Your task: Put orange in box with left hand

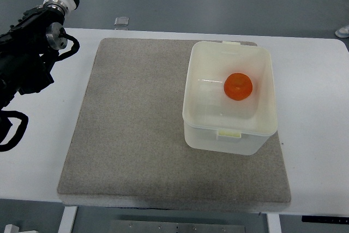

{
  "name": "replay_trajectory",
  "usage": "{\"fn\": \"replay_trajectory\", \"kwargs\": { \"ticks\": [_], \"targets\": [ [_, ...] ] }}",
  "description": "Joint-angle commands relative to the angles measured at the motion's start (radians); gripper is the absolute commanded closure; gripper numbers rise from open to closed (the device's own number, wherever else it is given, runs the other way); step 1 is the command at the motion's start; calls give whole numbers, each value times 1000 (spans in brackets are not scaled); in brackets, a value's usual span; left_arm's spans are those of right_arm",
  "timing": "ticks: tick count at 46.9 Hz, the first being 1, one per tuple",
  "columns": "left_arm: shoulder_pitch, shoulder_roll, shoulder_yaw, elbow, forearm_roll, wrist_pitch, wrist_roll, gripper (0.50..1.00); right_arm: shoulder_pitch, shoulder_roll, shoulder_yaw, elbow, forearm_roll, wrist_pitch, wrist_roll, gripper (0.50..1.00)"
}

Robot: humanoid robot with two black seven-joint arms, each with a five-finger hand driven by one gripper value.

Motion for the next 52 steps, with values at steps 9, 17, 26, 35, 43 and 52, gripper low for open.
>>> {"fn": "replay_trajectory", "kwargs": {
  "ticks": [9, 17, 26, 35, 43, 52],
  "targets": [
    [55, -52, -13, 26, -58, 55, -2, 617, 0, 0, 0, 0, 0, 0, 0, 556],
    [52, -57, -45, 19, -104, 112, 9, 619, 0, 0, 0, 0, 0, 0, 0, 556],
    [49, -52, -66, 26, -130, 54, 12, 619, 0, 0, 0, 0, 0, 0, 0, 556],
    [60, -49, -128, 30, -125, -16, -6, 596, 0, 0, 0, 0, 0, 0, 0, 556],
    [58, -47, -129, 30, -125, -16, -6, 579, 0, 0, 0, 0, 0, 0, 0, 556],
    [54, -54, -132, 29, -127, -15, -6, 579, 0, 0, 0, 0, 0, 0, 0, 556]
  ]
}}
